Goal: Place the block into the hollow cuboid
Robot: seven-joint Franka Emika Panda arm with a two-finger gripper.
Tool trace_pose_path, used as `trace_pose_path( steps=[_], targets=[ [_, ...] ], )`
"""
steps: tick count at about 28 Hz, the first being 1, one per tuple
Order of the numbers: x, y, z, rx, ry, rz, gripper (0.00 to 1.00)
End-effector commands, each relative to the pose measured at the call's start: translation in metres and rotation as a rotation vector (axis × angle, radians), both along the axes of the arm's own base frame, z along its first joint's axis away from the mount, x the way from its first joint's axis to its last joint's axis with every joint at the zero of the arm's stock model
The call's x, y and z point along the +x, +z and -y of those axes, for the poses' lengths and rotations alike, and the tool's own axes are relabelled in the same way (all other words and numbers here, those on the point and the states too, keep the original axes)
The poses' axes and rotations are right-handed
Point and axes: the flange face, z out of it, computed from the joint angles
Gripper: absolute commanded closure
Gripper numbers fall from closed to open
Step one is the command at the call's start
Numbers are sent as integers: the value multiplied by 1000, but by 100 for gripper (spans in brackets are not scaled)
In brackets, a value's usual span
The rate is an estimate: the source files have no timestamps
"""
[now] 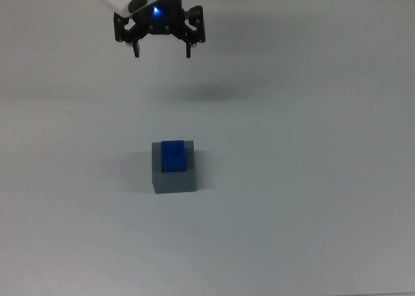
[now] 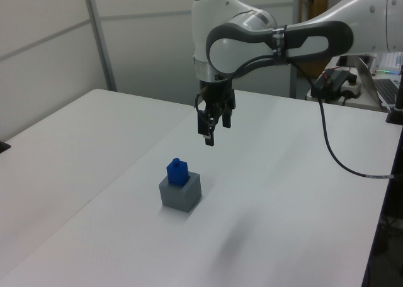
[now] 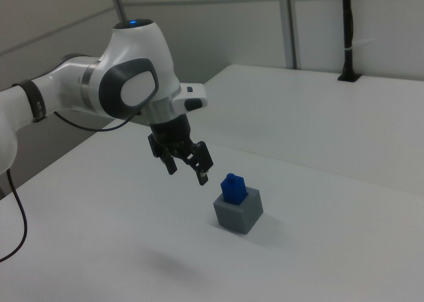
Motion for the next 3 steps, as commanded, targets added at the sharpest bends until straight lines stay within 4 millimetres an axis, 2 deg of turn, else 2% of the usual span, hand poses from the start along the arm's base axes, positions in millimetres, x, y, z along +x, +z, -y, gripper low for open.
trace_pose_path(
  steps=[1, 3],
  targets=[
    [0, 0, 1, -3, -10, 12, 0],
    [0, 0, 1, -3, -10, 12, 0]
  ],
)
